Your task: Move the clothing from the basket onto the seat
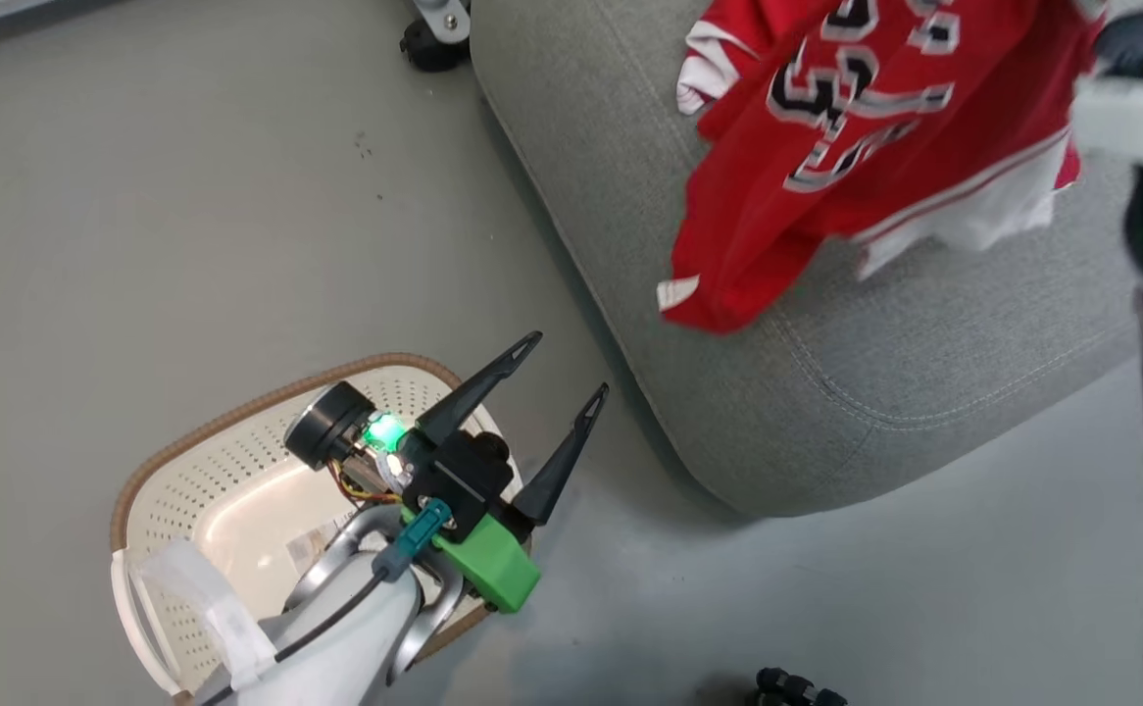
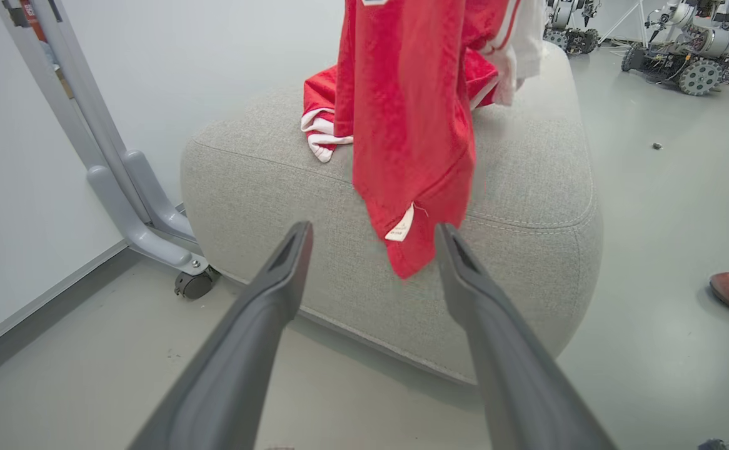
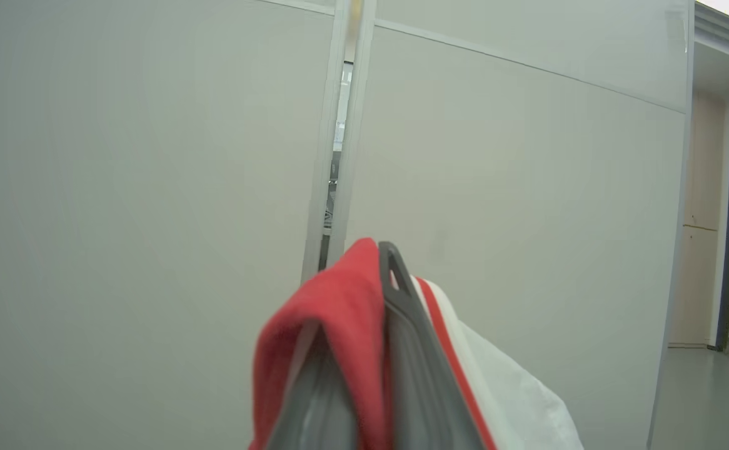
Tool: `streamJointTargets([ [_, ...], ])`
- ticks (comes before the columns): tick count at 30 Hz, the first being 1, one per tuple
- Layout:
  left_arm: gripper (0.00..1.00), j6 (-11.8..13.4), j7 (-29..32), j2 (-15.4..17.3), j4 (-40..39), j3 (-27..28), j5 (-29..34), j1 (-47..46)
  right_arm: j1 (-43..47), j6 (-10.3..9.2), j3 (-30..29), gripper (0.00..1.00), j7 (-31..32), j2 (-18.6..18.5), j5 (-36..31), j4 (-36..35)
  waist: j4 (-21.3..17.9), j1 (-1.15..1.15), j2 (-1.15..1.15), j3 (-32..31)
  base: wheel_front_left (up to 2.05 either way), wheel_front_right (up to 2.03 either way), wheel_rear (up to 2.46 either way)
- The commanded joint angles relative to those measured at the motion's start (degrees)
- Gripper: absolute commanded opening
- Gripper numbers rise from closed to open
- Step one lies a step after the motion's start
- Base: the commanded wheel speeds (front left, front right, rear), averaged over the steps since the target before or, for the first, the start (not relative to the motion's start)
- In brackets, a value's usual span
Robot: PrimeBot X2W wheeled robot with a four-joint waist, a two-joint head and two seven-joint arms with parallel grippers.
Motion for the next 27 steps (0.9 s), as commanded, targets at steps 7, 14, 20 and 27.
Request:
streamJointTargets([
  [7, 1.0, -0.84, 2.32, 2.04, -3.95, -0.49, 1.22, -4.43, -20.08, -0.01, -2.54, 0.0, -0.19, -8.89, -2.51, 7.43, 4.71, -0.01, 0.0, 9.85, 0.0, 0.0, 0.0],
  [14, 1.0, -0.4, 3.39, 3.65, -6.68, -0.35, 1.76, -5.45, -30.22, -0.01, -7.44, 0.0, -0.18, -15.11, -4.6, 14.34, 5.68, -0.01, 0.0, 13.49, 0.0, 0.0, 0.0],
  [20, 1.0, -0.14, 4.85, 5.71, -8.48, -0.24, 1.89, -4.91, -31.16, -0.02, -12.43, 0.0, -0.19, -18.12, -7.72, 16.73, 3.96, -0.01, 0.0, 15.44, 0.0, 0.0, 0.0],
  [27, 1.0, 0.07, 6.05, 6.96, -10.0, -0.48, 1.47, -4.43, -23.88, -0.03, -14.55, 0.0, -0.18, -15.78, -8.82, 20.94, 1.59, -0.01, 0.0, 15.89, 0.0, 0.0, 0.0],
])
